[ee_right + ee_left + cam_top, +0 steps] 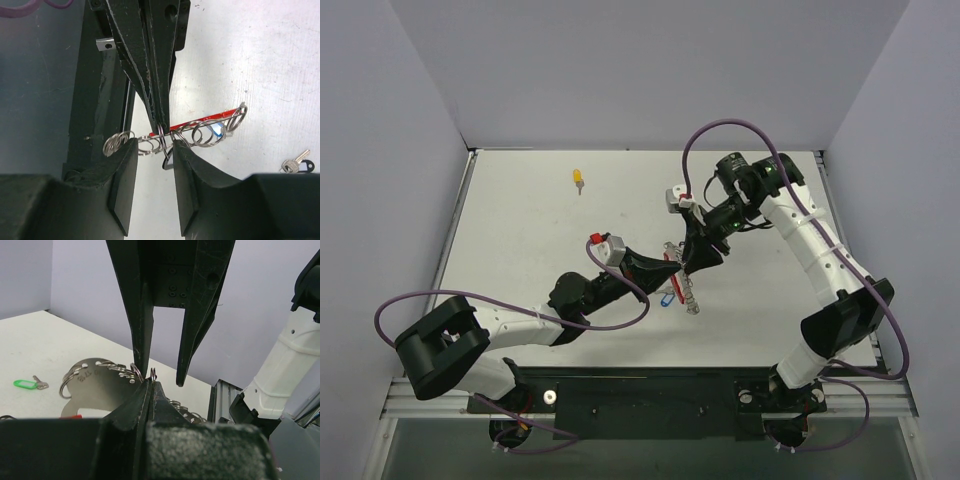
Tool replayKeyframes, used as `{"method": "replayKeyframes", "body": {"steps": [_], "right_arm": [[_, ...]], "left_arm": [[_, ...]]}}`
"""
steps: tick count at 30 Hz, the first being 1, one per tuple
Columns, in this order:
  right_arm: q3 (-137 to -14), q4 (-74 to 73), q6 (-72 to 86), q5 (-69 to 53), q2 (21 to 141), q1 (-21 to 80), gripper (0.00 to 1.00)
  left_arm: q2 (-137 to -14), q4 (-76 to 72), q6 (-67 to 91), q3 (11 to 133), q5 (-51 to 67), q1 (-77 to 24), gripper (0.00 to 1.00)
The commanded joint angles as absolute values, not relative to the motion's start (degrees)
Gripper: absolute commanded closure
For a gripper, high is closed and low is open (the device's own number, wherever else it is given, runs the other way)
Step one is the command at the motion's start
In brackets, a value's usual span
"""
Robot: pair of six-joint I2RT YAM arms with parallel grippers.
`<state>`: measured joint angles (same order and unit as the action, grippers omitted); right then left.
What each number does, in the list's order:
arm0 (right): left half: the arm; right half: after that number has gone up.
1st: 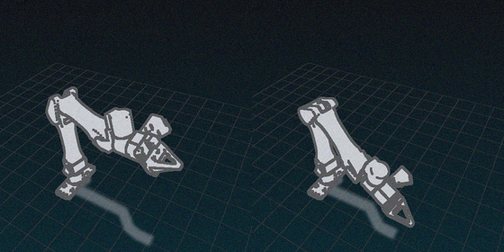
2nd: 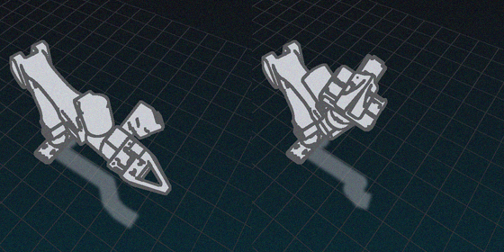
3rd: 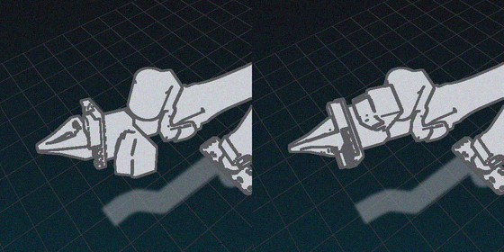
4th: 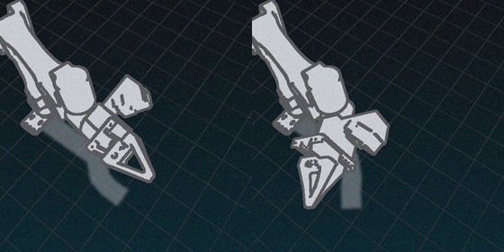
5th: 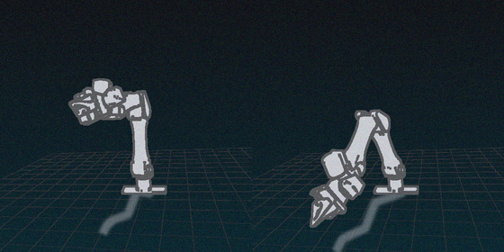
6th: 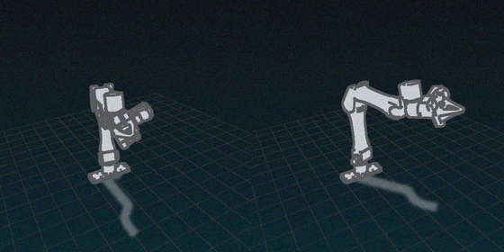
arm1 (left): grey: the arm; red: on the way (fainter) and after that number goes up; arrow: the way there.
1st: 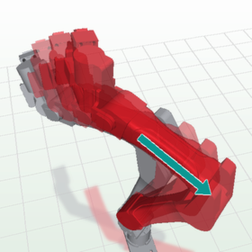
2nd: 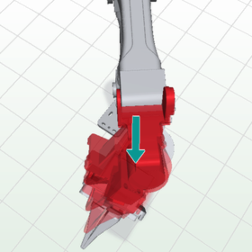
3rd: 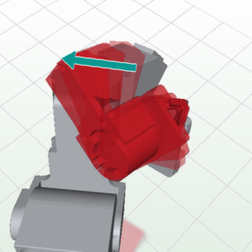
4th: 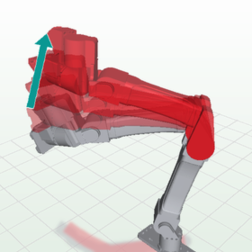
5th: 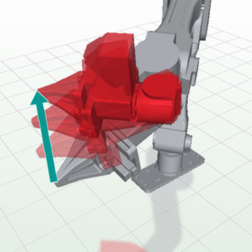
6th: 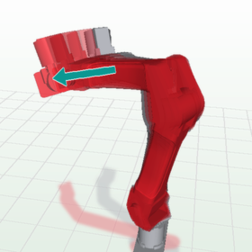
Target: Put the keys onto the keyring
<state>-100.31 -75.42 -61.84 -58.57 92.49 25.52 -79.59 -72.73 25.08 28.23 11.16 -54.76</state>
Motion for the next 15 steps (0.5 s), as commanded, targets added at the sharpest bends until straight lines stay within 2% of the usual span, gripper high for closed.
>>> {"method": "replayKeyframes", "body": {"steps": [1, 6, 15], "right_arm": [[-101.87, -88.86, -63.72, -60.21, 93.34, 26.98, 0.7], [-101.69, -88.68, -63.63, -59.77, 93.69, 27.33, 0.83], [-101.16, -88.68, -63.54, -60.29, 93.08, 26.72, 0.83]], "left_arm": [[-77.87, -86.66, 25.49, 29.88, 10.81, -55.11, 1.0], [-77.52, -86.84, 25.05, 29.36, 9.76, -55.11, 1.0], [-76.9, -86.75, 24.61, 28.48, 8.26, -55.02, 1.0]]}}
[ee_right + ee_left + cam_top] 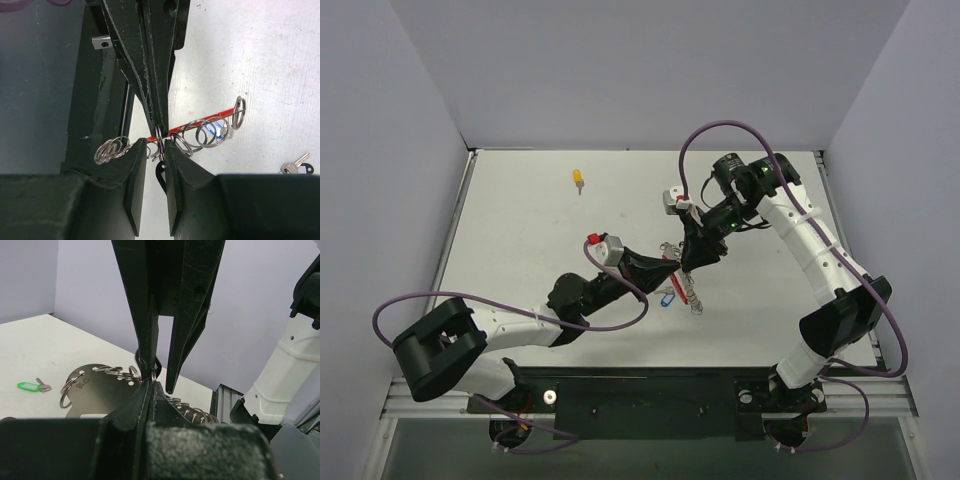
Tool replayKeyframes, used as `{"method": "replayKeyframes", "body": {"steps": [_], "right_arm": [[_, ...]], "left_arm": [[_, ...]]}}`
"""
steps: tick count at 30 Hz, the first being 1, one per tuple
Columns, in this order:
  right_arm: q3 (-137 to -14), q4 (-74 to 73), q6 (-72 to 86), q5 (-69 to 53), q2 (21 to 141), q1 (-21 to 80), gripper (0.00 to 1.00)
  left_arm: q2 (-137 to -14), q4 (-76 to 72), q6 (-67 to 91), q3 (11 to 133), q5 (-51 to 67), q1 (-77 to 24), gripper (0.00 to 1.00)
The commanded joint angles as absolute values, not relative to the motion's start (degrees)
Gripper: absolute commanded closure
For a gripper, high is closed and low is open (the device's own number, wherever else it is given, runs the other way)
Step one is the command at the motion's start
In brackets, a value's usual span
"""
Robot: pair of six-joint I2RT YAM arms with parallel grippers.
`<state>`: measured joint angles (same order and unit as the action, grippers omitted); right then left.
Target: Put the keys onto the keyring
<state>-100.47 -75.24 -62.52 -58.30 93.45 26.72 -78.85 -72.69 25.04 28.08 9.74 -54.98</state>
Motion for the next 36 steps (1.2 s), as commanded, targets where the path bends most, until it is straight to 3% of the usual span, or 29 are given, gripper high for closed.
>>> {"method": "replayKeyframes", "body": {"steps": [1, 6, 14, 17, 19, 21, 27, 36], "right_arm": [[-100.99, -88.68, -63.63, -60.38, 93.08, 26.72, 0.83], [-100.64, -88.68, -64.07, -61.17, 92.9, 27.25, 1.0], [-101.07, -88.33, -63.02, -56.96, 92.73, 27.42, 1.0], [-101.77, -88.85, -62.05, -49.6, 92.2, 28.3, 1.0], [-102.13, -89.64, -61.96, -42.59, 91.93, 29.88, 1.0], [-101.61, -89.82, -61.53, -35.38, 91.23, 32.68, 1.0], [-102.74, -90.0, -59.59, -25.93, 92.19, 36.3, 1.0], [-103.98, -89.91, -58.45, -24.34, 93.87, 39.11, 1.0]], "left_arm": [[-76.9, -86.84, 24.61, 28.48, 8.26, -55.02, 1.0], [-77.52, -87.27, 24.87, 28.56, 8.26, -55.02, 1.0], [-76.56, -84.56, 26.28, 27.42, 10.7, -53.54, 1.0], [-71.66, -74.41, 27.07, 26.19, 16.07, -50.72, 0.69], [-66.83, -62.58, 26.29, 26.8, 20.29, -48.87, 0.55], [-61.91, -47.74, 20.24, 28.73, 22.49, -48.43, 0.47], [-56.69, -27.44, -1.19, 32.78, 24.97, -51.85, 0.45], [-65.56, -28.73, -8.53, 37.18, 11.78, -62.05, 0.5]]}}
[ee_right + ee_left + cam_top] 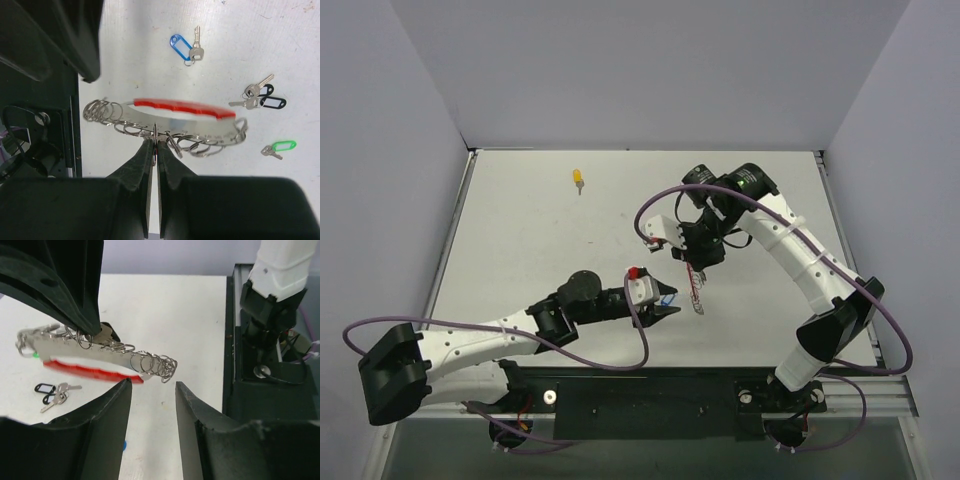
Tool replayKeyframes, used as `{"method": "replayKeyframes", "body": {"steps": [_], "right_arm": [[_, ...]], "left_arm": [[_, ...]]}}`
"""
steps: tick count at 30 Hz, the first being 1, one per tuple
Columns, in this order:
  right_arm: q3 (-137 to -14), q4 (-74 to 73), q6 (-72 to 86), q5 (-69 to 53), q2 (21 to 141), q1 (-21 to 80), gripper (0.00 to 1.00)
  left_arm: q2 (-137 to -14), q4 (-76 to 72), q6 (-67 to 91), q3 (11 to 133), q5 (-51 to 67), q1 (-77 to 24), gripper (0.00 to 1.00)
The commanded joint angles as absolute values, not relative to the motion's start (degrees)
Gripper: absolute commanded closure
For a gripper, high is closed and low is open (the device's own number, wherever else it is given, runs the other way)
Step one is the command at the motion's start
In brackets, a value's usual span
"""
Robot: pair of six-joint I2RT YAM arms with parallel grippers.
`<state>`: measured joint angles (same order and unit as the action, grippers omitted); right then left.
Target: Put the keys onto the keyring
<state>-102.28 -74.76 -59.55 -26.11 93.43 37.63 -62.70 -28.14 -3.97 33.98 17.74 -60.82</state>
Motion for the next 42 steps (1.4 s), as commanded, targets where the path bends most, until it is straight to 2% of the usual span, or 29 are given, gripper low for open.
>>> {"method": "replayKeyframes", "body": {"steps": [1, 10, 16, 24, 36, 42], "right_arm": [[-103.89, -90.0, -58.45, -24.52, 93.87, 39.29, 1.0], [-102.48, -89.91, -59.15, -27.51, 93.87, 39.46, 1.0], [-102.04, -90.0, -59.59, -29.26, 94.13, 39.46, 1.0], [-101.69, -90.0, -59.94, -31.2, 93.96, 39.29, 1.0], [-101.6, -90.0, -60.12, -32.17, 93.69, 39.29, 1.0], [-101.6, -90.0, -60.21, -32.43, 93.6, 39.29, 1.0]], "left_arm": [[-66.0, -30.57, -8.44, 37.26, 10.21, -62.4, 0.5], [-69.43, -42.52, -10.63, 34.72, 0.54, -63.19, 0.53], [-71.01, -52.54, -12.3, 31.29, 0.44, -63.37, 0.53], [-74.09, -57.12, -11.16, 31.46, 0.53, -63.37, 0.64], [-74.97, -56.51, -10.19, 32.34, 2.28, -63.28, 0.7], [-75.06, -55.46, -9.84, 32.52, 3.08, -63.28, 0.71]]}}
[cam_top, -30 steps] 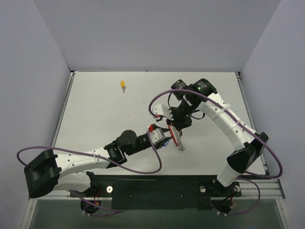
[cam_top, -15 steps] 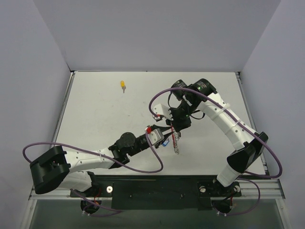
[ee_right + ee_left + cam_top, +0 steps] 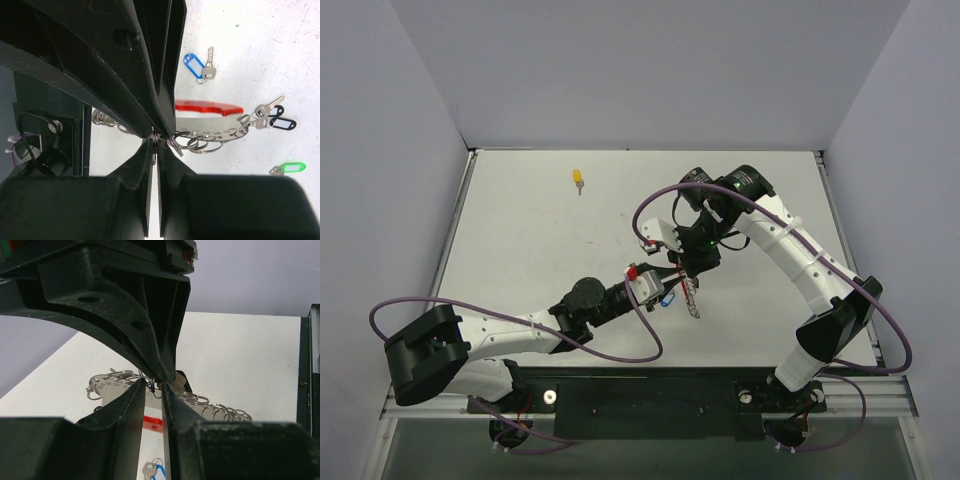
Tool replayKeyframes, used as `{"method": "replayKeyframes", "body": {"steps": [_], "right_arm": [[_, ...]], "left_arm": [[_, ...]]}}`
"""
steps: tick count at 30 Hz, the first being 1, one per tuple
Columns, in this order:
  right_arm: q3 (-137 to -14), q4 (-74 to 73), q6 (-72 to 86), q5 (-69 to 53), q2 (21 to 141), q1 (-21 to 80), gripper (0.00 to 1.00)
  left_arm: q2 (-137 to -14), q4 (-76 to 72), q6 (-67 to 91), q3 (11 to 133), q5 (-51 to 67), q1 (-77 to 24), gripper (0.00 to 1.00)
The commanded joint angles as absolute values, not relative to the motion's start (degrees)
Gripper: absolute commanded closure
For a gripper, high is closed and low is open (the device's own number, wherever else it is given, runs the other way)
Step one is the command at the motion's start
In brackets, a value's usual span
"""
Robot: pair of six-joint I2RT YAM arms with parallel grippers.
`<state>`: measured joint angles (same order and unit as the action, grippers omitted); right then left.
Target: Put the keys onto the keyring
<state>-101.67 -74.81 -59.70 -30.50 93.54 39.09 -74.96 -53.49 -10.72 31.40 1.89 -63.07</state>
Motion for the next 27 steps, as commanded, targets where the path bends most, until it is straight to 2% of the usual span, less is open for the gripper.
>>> {"method": "replayKeyframes", "body": {"steps": [1, 19, 23, 24, 27], "right_arm": [[-101.6, -89.91, -60.21, -32.61, 93.6, 39.29, 1.0], [-100.99, -89.91, -60.56, -33.84, 93.34, 39.29, 1.0], [-100.81, -89.91, -60.73, -34.1, 93.16, 39.29, 1.0], [-100.81, -89.91, -60.73, -34.28, 93.25, 39.37, 1.0], [-100.81, -89.82, -60.73, -34.63, 93.08, 39.29, 1.0]], "left_arm": [[-75.15, -55.46, -9.84, 32.52, 2.99, -63.28, 0.71], [-75.32, -53.88, -8.96, 34.01, 4.31, -63.28, 0.79], [-75.41, -52.56, -8.17, 34.71, 4.83, -63.28, 0.89], [-75.41, -52.21, -7.83, 34.98, 4.92, -63.28, 1.0], [-75.5, -51.5, -7.03, 35.33, 4.49, -63.19, 1.0]]}}
